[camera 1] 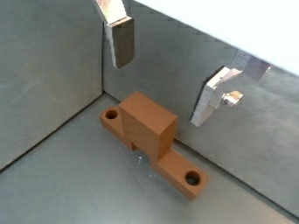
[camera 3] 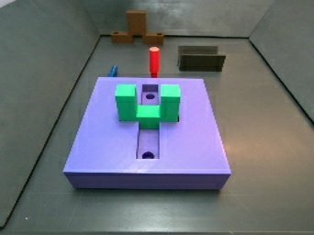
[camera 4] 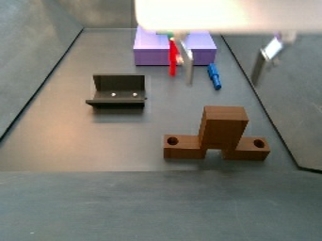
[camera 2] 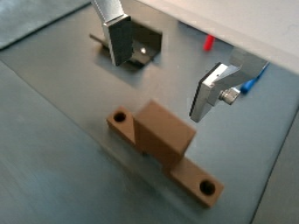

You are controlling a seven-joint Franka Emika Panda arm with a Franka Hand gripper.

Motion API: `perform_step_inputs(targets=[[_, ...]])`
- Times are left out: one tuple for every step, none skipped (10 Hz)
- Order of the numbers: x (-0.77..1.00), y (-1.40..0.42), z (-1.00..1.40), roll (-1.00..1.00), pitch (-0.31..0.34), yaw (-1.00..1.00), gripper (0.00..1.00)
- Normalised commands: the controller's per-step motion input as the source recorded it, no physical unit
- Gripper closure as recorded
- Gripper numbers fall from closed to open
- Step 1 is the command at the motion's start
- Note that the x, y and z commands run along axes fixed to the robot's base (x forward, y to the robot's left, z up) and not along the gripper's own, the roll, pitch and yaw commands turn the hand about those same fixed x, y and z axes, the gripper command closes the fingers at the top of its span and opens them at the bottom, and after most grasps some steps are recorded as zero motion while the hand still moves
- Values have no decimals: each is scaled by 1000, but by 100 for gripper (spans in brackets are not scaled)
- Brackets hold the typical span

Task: Pick up the brown object. Move up. Move to above the board. Insert the brown object.
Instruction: Pick up the brown object.

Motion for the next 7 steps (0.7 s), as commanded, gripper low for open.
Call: perform_step_inputs(targets=[[-209,6,-297,151,0,-189,0],[-280,71,-280,116,0,-191,0],[-40,9,-77,67,0,-63,0],[0,0,-291,114,0,0,0],[0,0,-283,76,0,0,0],[106,0,-263,21,0,0,0],[23,0,-306,49,0,0,0]])
